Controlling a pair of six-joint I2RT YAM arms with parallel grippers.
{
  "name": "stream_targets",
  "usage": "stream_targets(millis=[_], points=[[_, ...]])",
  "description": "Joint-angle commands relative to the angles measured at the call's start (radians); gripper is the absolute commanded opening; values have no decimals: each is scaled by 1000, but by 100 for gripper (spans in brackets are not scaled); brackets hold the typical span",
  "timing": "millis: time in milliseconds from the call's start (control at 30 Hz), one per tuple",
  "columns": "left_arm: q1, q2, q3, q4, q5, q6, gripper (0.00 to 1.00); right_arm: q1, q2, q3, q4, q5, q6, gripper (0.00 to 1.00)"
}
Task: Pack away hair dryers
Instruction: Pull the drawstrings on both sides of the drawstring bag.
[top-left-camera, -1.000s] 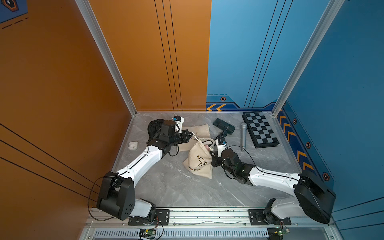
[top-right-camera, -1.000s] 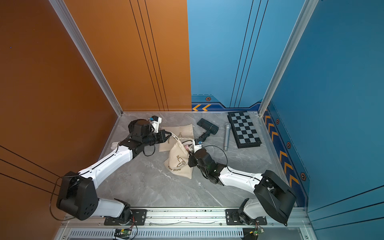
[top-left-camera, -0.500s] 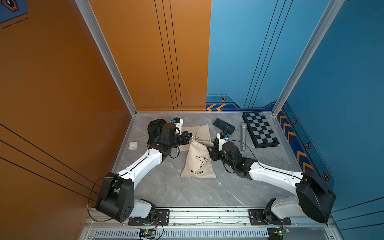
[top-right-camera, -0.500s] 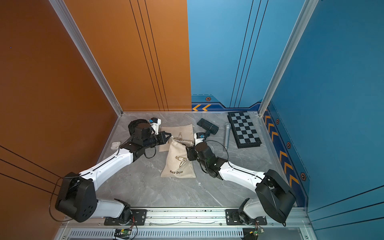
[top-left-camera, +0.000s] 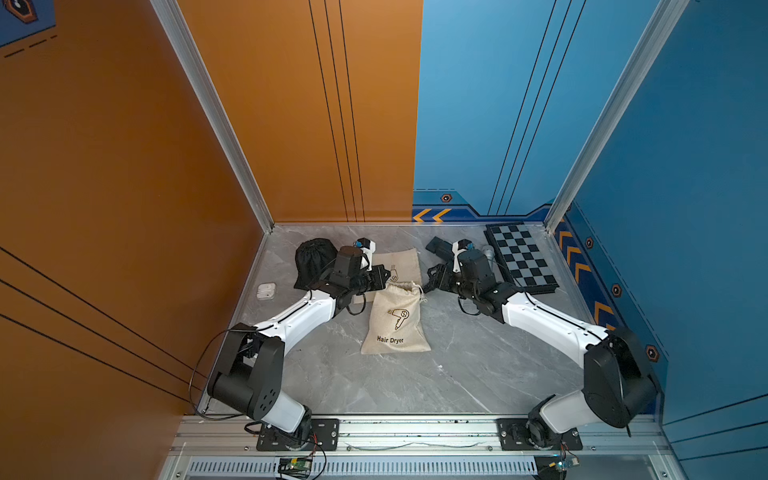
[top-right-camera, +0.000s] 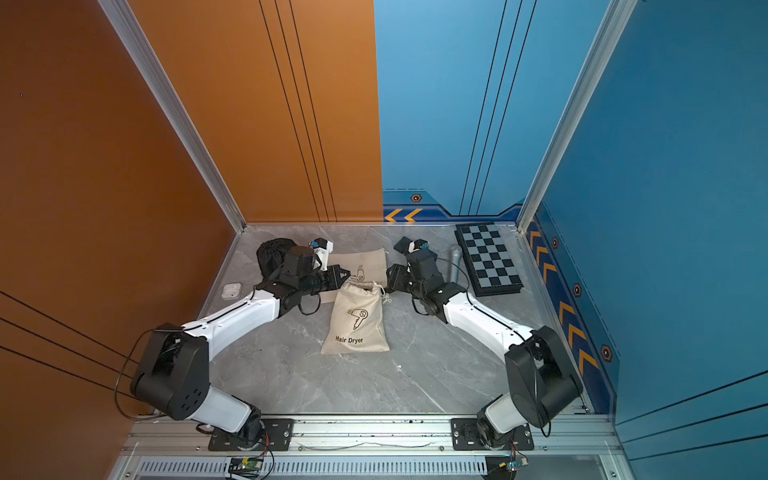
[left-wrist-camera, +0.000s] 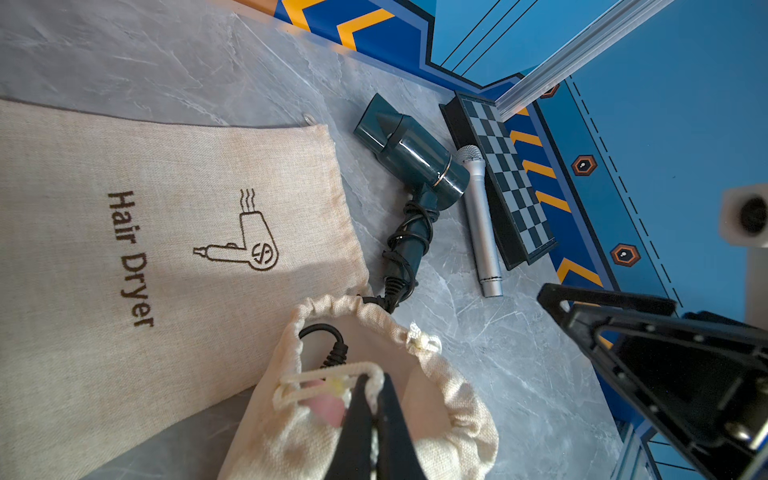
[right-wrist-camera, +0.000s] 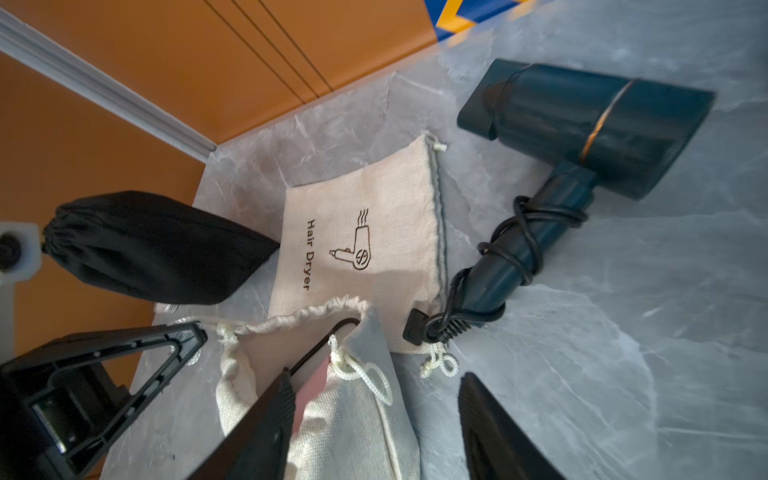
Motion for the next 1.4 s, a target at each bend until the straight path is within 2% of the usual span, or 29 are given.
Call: stream_targets(millis=[0,167,433,633,833,1067,1367], points=[[-1,37,43,6,-9,16,0,-28,65,7,-36,-149,40,61],[-1,68,121,-20,-10,17,0,-49,110,-7,32,-234,89,59],[-3,72,154,-54,-14,28,0,-71,104,-81,66,-247,-92,53],[-6,80,158,-66,-20,30,0,-135,-6,-249,210,-212,-30,52],[-11,93,176,-71,-21,31,0,-164,-67,-310,262,-299,-44,53],[-24,125,211,-76,-10,30,0,-141,-48,-331,309,-351,-131,49],[-32,140,249,-99,-5,39,0,-129,91,-258,328,-371,-166,40]])
